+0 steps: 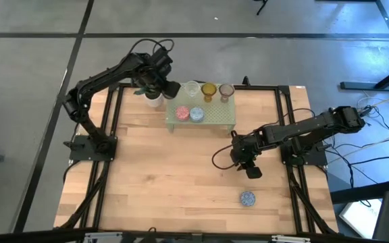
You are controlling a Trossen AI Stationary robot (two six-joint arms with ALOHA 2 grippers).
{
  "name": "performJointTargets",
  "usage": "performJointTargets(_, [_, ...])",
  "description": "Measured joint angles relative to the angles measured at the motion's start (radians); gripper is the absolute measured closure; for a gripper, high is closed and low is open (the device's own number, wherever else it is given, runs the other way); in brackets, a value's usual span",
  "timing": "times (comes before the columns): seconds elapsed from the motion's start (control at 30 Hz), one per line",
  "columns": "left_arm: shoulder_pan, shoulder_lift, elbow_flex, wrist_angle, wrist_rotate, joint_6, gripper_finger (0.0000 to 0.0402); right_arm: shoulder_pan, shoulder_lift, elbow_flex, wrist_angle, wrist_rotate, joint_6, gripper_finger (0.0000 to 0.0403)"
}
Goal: Pick & Place candle stick holders
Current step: Adjust the pink glass candle holder
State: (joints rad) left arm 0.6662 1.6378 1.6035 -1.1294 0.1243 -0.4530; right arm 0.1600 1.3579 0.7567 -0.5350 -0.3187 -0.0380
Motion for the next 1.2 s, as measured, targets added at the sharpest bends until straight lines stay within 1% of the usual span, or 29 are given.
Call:
performJointTargets(0.1, [-0.002, 0.005, 0.000, 0.002, 0.027, 0.003, 0.0358, 0.000, 0.000, 0.000, 0.000, 0.000, 0.000, 0.0298])
performJointTargets(0.4, [-0.001, 0.008, 0.000, -0.023, 0.031, -0.013, 0.0357, 0.000, 0.000, 0.000, -0.003, 0.000, 0.001, 0.0298])
performJointTargets(0.57, [-0.001, 0.029, 0.000, -0.043, 0.039, -0.015, 0.0357, 0.000, 0.000, 0.000, -0.003, 0.000, 0.003, 0.0298])
performJointTargets(0.67, [-0.002, 0.049, 0.000, -0.037, 0.086, -0.014, 0.0357, 0.000, 0.000, 0.000, -0.007, 0.000, 0.003, 0.0298])
performJointTargets(0.77, [-0.002, 0.055, 0.001, -0.021, 0.085, 0.004, 0.0355, 0.000, 0.000, 0.000, -0.008, 0.000, 0.004, 0.0298])
performJointTargets(0.93, [-0.001, 0.058, 0.001, 0.013, 0.080, 0.013, 0.0339, 0.000, 0.000, 0.000, -0.008, 0.000, 0.004, 0.0298])
performJointTargets(1.2, [0.004, 0.058, 0.001, 0.009, 0.077, 0.029, 0.0311, 0.000, 0.000, 0.000, -0.008, 0.000, 0.004, 0.0298])
